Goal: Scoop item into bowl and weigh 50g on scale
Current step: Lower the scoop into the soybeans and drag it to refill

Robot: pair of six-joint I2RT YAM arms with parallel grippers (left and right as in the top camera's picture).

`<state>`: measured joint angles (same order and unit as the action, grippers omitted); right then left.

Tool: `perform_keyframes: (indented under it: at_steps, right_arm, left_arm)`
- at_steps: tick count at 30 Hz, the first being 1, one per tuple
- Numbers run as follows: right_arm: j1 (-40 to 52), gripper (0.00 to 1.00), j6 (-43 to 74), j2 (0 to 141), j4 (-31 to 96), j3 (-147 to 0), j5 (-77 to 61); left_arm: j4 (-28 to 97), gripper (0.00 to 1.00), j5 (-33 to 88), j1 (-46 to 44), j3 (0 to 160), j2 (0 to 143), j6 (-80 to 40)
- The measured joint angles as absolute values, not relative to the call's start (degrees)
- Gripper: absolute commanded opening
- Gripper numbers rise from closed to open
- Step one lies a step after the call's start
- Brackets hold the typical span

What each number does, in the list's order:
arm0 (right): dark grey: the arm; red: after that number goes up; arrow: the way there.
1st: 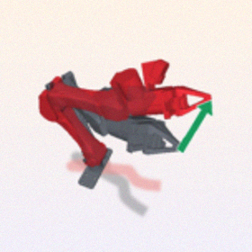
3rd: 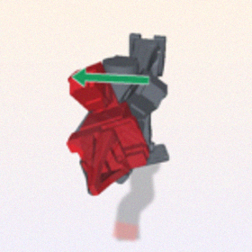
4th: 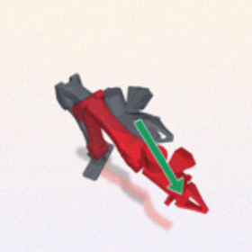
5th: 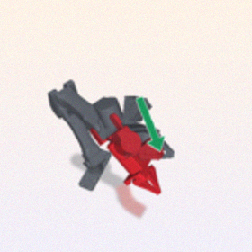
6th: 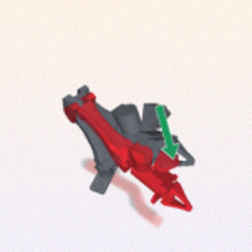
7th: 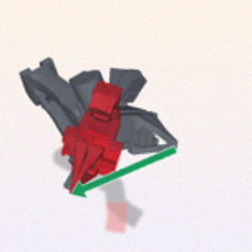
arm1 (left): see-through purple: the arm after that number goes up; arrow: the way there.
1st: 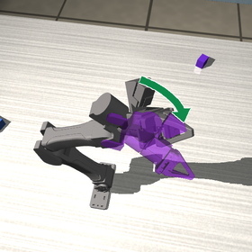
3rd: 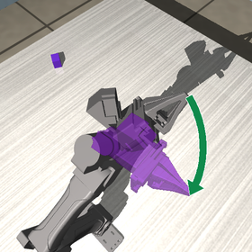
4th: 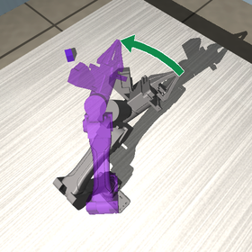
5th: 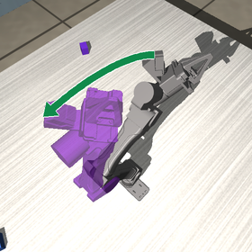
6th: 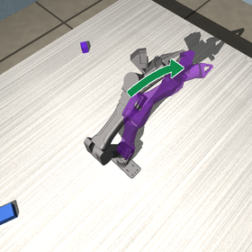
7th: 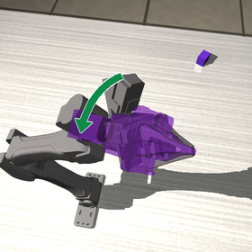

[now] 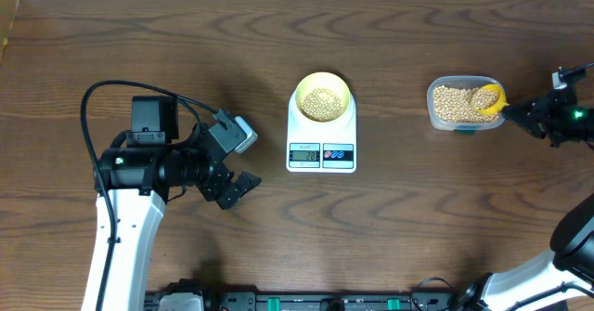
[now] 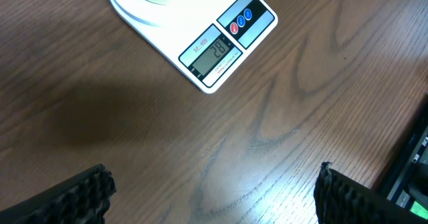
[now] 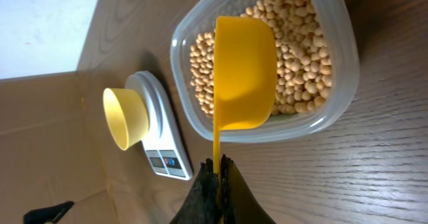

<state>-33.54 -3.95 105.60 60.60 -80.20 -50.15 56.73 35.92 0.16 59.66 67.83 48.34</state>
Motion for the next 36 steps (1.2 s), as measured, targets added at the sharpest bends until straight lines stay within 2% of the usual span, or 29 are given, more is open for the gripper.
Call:
perform_keyframes:
  at_steps: [36]
  right_arm:
    - [-32.7,0.01,-6.7,105.6,61.7,-80.2,-68.5]
  left_arm:
    - [56.7,0.98,35.9,0.2,59.7,67.8,48.3]
